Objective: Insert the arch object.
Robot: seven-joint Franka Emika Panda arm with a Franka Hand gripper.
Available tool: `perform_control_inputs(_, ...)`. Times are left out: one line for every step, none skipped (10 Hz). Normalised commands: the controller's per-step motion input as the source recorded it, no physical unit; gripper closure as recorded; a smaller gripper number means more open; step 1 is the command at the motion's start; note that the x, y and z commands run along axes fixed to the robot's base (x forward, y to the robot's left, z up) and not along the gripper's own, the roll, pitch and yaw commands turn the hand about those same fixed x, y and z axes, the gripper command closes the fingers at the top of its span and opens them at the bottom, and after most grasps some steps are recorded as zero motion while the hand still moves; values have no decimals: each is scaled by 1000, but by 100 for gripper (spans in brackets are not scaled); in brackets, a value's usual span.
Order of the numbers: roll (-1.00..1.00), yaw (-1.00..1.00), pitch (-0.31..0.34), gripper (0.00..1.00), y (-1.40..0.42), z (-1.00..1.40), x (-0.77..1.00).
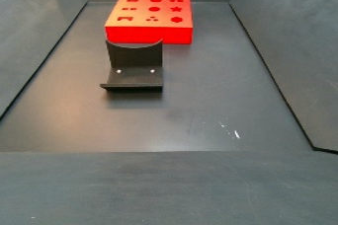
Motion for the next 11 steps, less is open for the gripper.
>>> perform_control_inputs(134, -729, 0, 100, 0, -120, 320)
perform_control_inputs(116, -617, 103, 100, 0, -129, 306)
perform_control_inputs(44, -477, 277, 100, 0, -186, 314)
perform_control_inputs(0, -526, 284, 100, 0, -231, 300)
perform_control_inputs(-66, -534, 271, 100, 0, -206, 329)
perform_control_inputs(-86, -540, 219, 100, 0, -186, 389)
perform_control_inputs(-93, -631, 96, 100, 0, -209, 443)
perform_control_inputs(-69, -669, 67, 100, 31, -260, 437)
perform_control_inputs(-94, -671, 7, 100, 74, -223, 529)
perform_control_inputs(-79, -626, 0, 100, 89, -257, 594)
perform_control_inputs(-80, -614, 0, 100, 91, -251, 611)
